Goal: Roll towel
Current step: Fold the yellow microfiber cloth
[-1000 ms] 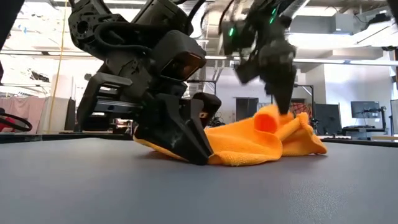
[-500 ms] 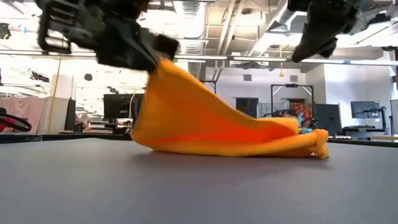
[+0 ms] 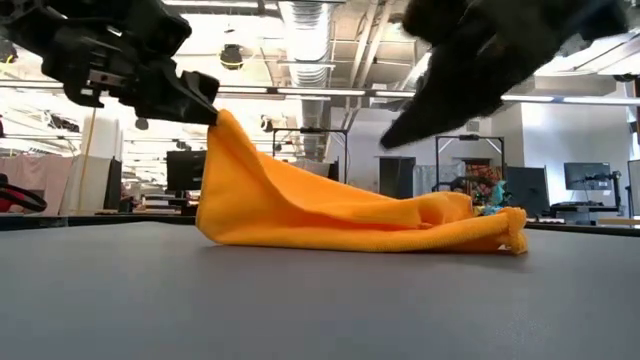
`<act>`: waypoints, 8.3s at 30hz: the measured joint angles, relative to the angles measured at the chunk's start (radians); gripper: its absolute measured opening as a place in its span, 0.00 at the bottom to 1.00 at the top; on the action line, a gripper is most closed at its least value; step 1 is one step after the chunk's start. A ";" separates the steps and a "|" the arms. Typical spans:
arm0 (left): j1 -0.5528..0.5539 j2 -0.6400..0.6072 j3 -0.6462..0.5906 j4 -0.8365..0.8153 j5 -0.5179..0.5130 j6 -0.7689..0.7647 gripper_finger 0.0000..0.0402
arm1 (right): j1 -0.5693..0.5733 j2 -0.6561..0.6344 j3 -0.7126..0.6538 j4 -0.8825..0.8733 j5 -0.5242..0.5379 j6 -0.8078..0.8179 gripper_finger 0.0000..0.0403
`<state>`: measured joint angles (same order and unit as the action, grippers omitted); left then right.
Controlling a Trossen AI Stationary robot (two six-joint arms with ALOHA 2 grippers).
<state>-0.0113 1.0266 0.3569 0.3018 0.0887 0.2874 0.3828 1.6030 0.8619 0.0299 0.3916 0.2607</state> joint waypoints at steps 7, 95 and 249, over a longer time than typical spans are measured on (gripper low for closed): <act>0.024 -0.001 0.000 -0.075 0.001 -0.011 0.00 | -0.003 0.116 0.254 -0.412 -0.004 0.034 0.16; 0.024 0.006 0.000 -0.087 0.009 0.001 0.00 | -0.176 0.272 0.474 -0.406 -0.334 0.228 0.75; -0.203 -0.332 -0.106 -0.348 -0.489 -0.481 0.16 | -0.170 0.343 0.723 -0.634 -0.602 0.107 0.16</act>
<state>-0.2146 0.6944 0.2512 -0.0462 -0.4003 -0.1931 0.2123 1.9465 1.5852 -0.6044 -0.2102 0.3676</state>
